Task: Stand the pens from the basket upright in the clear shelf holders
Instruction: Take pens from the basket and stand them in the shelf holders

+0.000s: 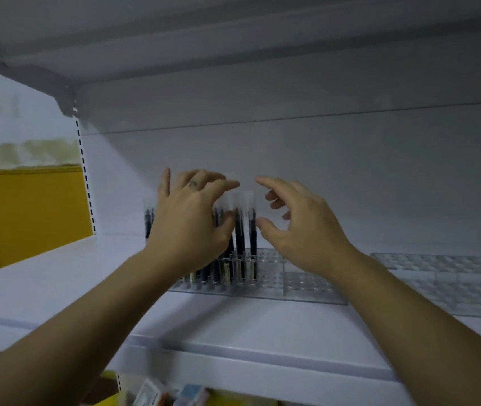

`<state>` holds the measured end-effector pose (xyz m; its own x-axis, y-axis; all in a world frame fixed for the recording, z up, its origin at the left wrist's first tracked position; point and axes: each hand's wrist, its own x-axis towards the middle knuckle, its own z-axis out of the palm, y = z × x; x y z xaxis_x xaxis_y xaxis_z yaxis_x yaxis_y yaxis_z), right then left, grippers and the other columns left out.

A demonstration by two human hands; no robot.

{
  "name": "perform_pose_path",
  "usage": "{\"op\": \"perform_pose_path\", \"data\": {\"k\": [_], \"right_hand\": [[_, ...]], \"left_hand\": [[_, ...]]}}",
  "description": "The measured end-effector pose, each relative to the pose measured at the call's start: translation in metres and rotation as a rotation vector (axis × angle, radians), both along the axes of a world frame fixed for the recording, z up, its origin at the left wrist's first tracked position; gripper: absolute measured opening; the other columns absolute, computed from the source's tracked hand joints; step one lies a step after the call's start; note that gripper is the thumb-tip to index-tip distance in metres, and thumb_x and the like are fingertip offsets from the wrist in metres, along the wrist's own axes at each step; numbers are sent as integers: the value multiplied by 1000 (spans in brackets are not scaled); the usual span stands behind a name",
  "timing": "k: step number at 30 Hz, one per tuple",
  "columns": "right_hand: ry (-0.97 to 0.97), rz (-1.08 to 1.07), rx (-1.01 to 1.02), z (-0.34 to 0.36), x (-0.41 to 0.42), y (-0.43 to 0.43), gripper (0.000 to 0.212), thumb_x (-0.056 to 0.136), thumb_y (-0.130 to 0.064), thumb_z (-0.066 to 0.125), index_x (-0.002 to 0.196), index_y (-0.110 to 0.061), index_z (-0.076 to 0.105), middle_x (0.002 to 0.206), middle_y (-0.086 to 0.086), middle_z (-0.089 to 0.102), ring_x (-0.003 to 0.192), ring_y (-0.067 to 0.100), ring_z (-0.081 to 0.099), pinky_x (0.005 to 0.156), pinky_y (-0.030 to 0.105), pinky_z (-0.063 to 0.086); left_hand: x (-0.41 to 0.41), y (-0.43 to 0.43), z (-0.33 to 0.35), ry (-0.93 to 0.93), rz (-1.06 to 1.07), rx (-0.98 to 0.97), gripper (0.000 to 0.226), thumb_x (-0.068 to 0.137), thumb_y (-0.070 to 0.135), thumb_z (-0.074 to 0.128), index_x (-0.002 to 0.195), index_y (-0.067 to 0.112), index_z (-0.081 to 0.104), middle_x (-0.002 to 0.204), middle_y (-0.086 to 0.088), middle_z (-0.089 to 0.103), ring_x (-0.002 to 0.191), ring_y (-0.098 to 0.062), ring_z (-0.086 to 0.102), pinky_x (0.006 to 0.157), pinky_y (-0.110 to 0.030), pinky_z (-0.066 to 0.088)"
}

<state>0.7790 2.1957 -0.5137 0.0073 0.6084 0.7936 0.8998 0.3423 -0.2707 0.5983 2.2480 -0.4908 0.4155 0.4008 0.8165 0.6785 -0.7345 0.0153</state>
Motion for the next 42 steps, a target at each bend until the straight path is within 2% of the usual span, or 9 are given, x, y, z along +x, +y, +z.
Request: {"op": "perform_pose_path", "data": {"k": [5,10,13,15,20,26,33,38,42], "right_hand": [[-104,-73,-25,1,-15,-28,61,87,-37,64,143,-32,39,134,-11,44,123,9,41,101,22,32],[-115,-80,-33,-25,-36,-75,62,88,-38,63,144,-32,38,143,-13,41,131,7,34,111,28,29],[-100,-92,-7,-46,-45,-108,60,87,-36,66,142,-28,43,142,-9,45,130,8,36,109,28,29],[-54,-58,11,-61,-49,-130,54,86,-30,69,136,-24,50,134,-7,53,123,11,46,104,30,40],[-19,-69,20,-110,-48,-180,44,82,-20,73,124,-21,60,112,-8,60,97,5,56,82,18,46],[32,-197,-297,-184,-34,-219,51,83,-35,71,130,-23,56,124,-7,59,108,11,55,89,28,47],[73,-302,-710,-283,-20,-237,59,86,-46,65,139,-30,46,139,-9,47,127,12,41,91,18,28],[170,-313,-1035,-361,-19,-244,69,86,-49,64,145,-25,38,149,-3,38,136,18,36,104,30,33],[280,-316,-1276,-422,-23,-253,67,87,-45,66,143,-18,41,145,5,43,132,24,42,103,36,40]], "left_hand": [[-13,-26,-3,89,-22,11,54,86,35,64,137,29,49,141,4,49,138,-19,32,120,-49,6],[-27,-66,-17,92,-111,41,53,85,33,65,135,23,51,137,2,53,134,-20,39,119,-46,17],[-34,-94,-37,60,-175,41,48,85,34,63,131,20,55,131,0,57,126,-22,46,108,-45,37],[-37,-113,-57,41,-226,16,45,84,35,60,126,18,59,123,0,60,116,-23,50,96,-41,45],[-40,-147,-111,72,-344,-9,38,85,27,62,119,12,61,111,-5,61,102,-24,52,84,-33,44],[-36,-166,-188,104,-398,-272,38,88,35,60,122,16,59,115,-2,59,108,-23,50,85,-34,44],[-14,-175,-291,301,-374,-549,51,85,44,65,129,20,55,124,2,58,117,-23,49,93,-37,43],[-2,-179,-372,441,-282,-778,62,83,57,60,134,22,49,132,-1,55,125,-24,43,96,-39,41],[0,-189,-442,521,-191,-1076,69,81,65,58,135,24,48,136,-1,52,128,-24,43,99,-40,43]]}}
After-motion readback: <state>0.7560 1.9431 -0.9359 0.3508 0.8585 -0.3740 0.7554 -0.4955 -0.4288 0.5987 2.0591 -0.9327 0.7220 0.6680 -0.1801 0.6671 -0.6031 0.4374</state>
